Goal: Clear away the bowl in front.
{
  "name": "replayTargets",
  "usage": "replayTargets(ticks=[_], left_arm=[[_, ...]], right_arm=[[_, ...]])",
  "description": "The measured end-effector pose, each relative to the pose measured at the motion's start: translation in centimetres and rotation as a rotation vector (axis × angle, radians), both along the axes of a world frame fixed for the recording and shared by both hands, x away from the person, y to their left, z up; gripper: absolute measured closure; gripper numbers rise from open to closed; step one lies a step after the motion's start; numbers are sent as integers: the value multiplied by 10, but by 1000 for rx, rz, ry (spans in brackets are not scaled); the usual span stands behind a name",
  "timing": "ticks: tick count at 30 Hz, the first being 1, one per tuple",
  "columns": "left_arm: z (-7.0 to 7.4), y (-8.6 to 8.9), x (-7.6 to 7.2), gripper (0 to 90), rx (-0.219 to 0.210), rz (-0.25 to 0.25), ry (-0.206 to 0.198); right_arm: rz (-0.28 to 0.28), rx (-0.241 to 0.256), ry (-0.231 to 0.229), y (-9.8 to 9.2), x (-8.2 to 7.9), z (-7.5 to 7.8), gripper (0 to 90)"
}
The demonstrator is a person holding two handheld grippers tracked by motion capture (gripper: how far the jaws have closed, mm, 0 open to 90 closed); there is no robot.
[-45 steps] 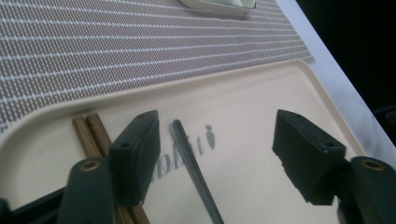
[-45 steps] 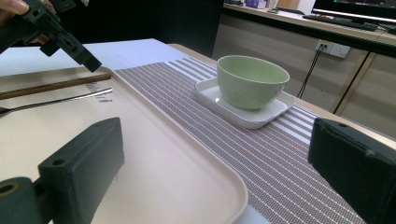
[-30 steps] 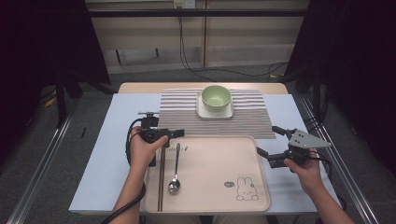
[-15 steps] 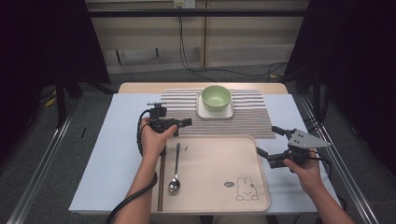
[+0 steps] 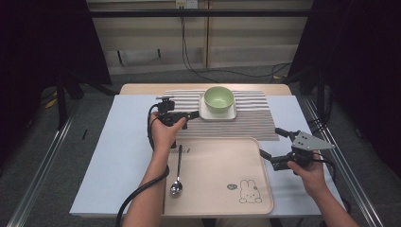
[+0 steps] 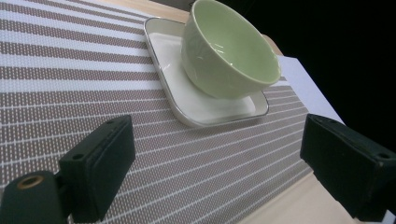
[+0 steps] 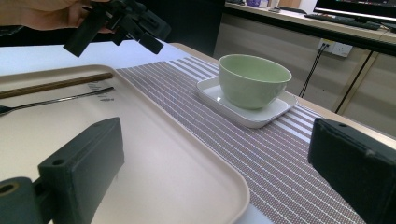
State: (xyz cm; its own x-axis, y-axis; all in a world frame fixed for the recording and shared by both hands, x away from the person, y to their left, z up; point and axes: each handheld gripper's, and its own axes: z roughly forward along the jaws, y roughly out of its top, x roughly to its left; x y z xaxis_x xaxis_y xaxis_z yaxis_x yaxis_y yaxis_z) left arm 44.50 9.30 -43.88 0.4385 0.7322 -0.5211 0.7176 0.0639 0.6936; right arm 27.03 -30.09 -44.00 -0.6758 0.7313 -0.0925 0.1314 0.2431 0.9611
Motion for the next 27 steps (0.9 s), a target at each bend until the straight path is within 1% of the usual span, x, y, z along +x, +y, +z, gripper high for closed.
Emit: replayTargets(ticks=[1, 3, 4, 6, 8, 11, 12, 13, 14, 19, 25, 27], left_arm=[[0, -1, 1, 102, -9, 7, 3], [1, -3, 5, 102, -2, 9, -1], [1, -5, 6, 102, -10, 14, 0], [1, -7, 10, 102, -5, 14, -4], [1, -9, 13, 102, -13, 21, -3], [1, -13, 17, 102, -15, 27, 1], [1, -14, 19, 102, -9, 26, -2], [1, -14, 22, 102, -11, 26, -6], [2, -16, 23, 102, -23, 34, -6], [3, -22, 31, 102, -17, 39, -15], [1, -30, 38, 102, -35, 57, -18], [2, -33, 41, 102, -34, 55, -20]], right_arm=[[-1, -1, -1, 0, 0, 0, 32], [-2, 1, -1, 0, 0, 0, 32], [2, -2, -1, 0, 0, 0, 32], [-2, 1, -1, 0, 0, 0, 32], [11, -10, -3, -1, 0, 0, 32], [2, 0, 3, 0, 0, 0, 32], [4, 1, 3, 0, 0, 0, 32], [3, 1, 2, 0, 0, 0, 32], [4, 1, 1, 0, 0, 0, 32], [1, 2, 2, 0, 0, 0, 32], [8, -1, 2, -1, 0, 0, 32], [5, 2, 1, -1, 0, 0, 32]])
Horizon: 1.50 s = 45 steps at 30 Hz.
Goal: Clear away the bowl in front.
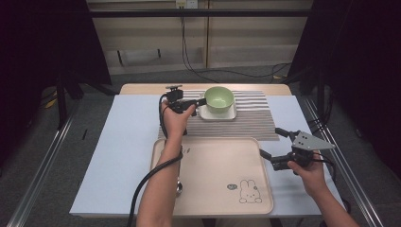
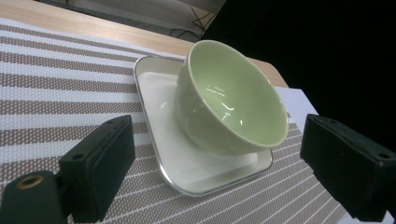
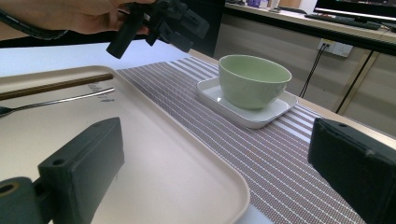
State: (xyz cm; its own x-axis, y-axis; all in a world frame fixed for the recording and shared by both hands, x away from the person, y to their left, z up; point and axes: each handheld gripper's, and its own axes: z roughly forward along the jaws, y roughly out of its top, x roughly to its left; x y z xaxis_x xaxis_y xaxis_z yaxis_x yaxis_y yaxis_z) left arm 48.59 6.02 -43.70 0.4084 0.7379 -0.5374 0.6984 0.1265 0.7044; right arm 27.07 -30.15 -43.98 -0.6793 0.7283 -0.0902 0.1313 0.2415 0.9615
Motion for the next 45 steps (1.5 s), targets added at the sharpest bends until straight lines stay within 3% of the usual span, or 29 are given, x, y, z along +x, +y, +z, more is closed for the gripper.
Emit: replayTargets(ticks=[12, 22, 45], left_arm=[[2, -17, 16, 101, -5, 0, -6], [2, -29, 28, 103, -9, 29, -15], [-5, -45, 48, 109, 12, 49, 26]], right_arm=[[-5, 4, 1, 0, 0, 0, 32], [8, -5, 3, -1, 1, 0, 32], [2, 10, 3, 0, 1, 0, 32]])
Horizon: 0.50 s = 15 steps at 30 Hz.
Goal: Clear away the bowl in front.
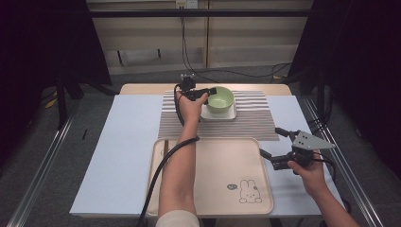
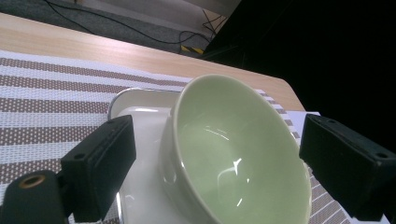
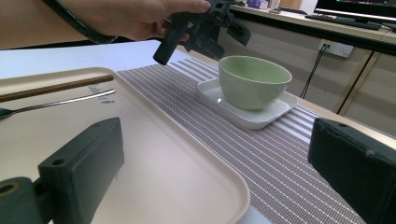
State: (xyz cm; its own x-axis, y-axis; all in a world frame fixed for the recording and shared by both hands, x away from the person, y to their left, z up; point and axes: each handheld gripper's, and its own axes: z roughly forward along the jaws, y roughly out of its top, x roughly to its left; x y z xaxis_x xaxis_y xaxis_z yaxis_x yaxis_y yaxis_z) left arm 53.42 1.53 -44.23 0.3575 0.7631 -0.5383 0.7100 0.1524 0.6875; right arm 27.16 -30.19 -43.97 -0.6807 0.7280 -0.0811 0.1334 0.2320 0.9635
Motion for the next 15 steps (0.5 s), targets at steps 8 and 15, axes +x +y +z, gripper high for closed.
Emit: replayTargets(ticks=[8, 15], left_arm=[[-4, -2, 3, 178, 5, 15, 11], [-12, -5, 5, 251, 18, 25, 40]], right_arm=[[-4, -1, 2, 0, 0, 0, 32], [3, -8, 0, -1, 0, 0, 32]])
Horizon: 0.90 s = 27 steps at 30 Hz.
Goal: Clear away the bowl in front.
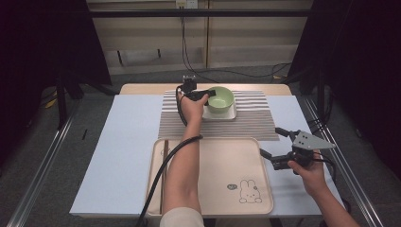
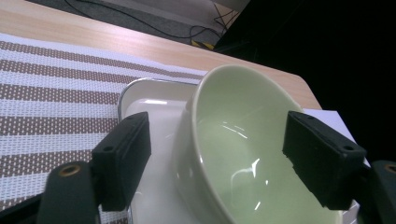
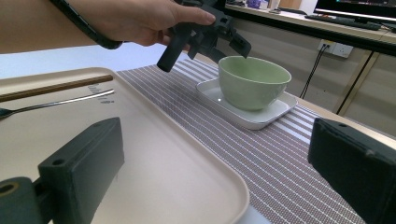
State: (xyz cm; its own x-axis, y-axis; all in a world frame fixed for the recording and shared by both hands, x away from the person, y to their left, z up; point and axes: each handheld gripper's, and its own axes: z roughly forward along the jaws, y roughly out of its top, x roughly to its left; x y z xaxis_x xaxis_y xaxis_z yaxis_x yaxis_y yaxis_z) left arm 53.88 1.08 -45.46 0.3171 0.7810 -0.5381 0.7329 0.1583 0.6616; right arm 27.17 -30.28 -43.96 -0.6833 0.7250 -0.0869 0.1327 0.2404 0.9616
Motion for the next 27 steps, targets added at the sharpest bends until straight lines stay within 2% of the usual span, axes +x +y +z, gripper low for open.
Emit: replayTargets(ticks=[2, 4, 11, 13, 27], left_arm=[[-2, 0, 0, 293, 1, 5, 15], [-3, 0, 1, 307, 1, 5, 10], [-7, -2, 2, 381, 3, 18, 43], [-8, -3, 2, 403, 18, 11, 50], [-13, -4, 1, 535, 23, 6, 109]], right_arm=[[-6, 6, 2, 1, 0, 0, 32], [-2, 1, -3, 1, 0, 0, 32], [-3, 0, -2, 0, 0, 0, 32], [-4, 5, 1, 0, 0, 0, 32], [-1, -2, -2, 0, 0, 0, 32]])
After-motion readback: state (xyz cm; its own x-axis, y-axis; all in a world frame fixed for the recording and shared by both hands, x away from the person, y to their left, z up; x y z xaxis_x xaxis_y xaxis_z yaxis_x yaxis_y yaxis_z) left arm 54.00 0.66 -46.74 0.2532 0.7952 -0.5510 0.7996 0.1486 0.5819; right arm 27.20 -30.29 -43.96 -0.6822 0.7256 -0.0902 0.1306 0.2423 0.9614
